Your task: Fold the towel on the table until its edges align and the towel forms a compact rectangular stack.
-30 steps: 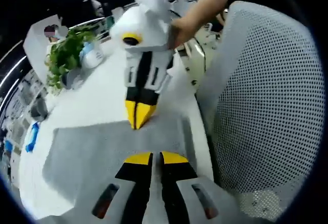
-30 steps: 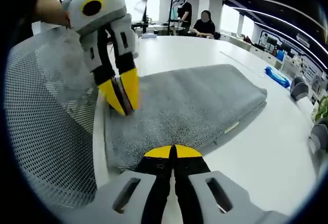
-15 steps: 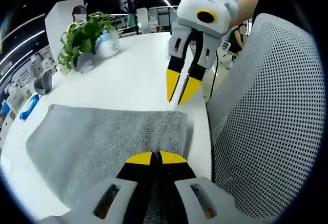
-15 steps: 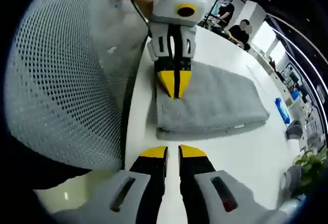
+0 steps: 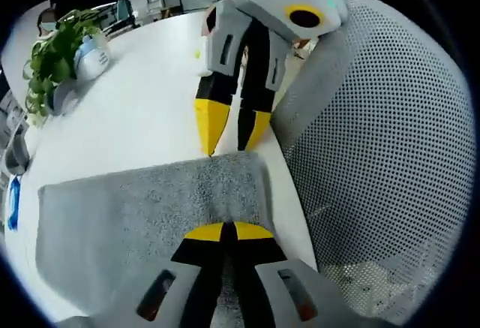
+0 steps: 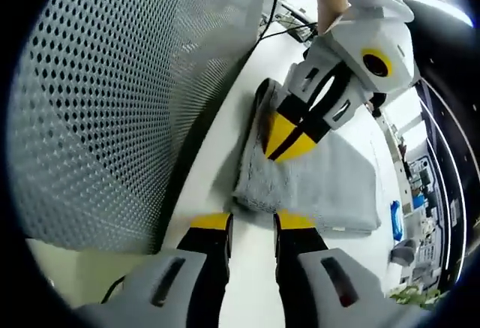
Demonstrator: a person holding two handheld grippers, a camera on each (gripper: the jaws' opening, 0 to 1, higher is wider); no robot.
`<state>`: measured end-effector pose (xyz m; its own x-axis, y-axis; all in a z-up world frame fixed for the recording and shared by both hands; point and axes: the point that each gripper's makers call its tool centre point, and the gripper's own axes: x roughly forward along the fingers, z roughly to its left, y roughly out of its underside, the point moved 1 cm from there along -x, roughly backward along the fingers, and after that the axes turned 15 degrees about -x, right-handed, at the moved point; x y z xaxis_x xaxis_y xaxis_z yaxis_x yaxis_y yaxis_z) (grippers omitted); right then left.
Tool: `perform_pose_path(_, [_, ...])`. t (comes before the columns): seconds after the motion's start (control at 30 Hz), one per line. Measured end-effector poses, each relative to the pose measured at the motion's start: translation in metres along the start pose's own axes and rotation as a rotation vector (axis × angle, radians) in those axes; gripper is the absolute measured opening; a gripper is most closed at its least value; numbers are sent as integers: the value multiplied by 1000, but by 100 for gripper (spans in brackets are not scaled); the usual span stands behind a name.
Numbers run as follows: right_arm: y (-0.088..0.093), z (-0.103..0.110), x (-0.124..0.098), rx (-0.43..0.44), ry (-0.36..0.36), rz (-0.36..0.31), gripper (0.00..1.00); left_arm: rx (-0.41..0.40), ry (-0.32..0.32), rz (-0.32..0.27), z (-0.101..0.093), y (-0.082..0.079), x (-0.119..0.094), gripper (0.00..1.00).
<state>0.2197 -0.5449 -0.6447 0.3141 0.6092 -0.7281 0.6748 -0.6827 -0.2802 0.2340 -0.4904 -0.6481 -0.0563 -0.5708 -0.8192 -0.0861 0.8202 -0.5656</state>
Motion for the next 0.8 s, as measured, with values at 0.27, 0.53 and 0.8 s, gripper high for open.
perform_pose_path(0.27, [-6,-17,1,-6,8,-39,16,-68,-38,-51,2,1,-1,3])
perform_pose_path(0.53, [-4,-28,15,-58,-121,-54,5,-177,-18,-162,3,2,-2,3])
perform_pose_path(0.8, [-2,-34,8,290,-184,-140,2,-369,-32,-231,0,-15,-12,18])
